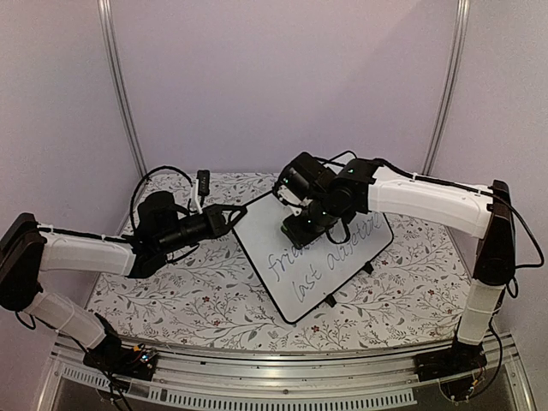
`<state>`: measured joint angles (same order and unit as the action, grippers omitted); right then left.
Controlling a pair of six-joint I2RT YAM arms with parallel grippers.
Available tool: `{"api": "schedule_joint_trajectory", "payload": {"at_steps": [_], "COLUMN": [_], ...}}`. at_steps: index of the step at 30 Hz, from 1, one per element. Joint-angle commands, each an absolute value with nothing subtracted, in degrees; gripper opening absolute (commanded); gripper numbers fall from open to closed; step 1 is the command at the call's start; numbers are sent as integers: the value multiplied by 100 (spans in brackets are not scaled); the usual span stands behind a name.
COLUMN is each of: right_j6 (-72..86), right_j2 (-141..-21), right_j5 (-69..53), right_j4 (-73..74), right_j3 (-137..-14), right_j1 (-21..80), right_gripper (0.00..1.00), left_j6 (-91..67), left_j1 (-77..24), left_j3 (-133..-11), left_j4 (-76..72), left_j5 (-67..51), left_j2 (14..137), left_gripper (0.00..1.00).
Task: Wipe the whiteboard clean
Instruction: Erase the whiteboard at the center of the board.
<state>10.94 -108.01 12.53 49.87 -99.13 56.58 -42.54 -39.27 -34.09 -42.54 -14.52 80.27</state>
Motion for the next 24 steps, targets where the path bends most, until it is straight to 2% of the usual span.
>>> {"api": "schedule_joint_trajectory", "payload": {"at_steps": [1, 6, 15, 24], "right_j6": [1296, 1365, 1037, 837], "right_j2": [-10611, -10369, -10901, -11096], "right_j5": [1305, 1558, 1659, 1555], "right_j4": [5184, 5038, 4986, 4837], "right_j3": [-9328, -9271, -10259, -10644], "right_j1": [5642, 5627, 5332, 5230], "right_gripper": [0, 0, 1, 1], "left_j6": [-4044, -4065, -4027, -4048], "left_j1": [-3949, -3950, -3953, -3959], "left_j3": [-3367, -3360, -3343, -3350], "left_j4": [-4638, -4707, -4733, -4806], "left_j5": [-1644, -1690, -1726, -1797], "left_j2": [8033, 8063, 8016, 8092], "left_gripper": [0, 0, 0, 0]}}
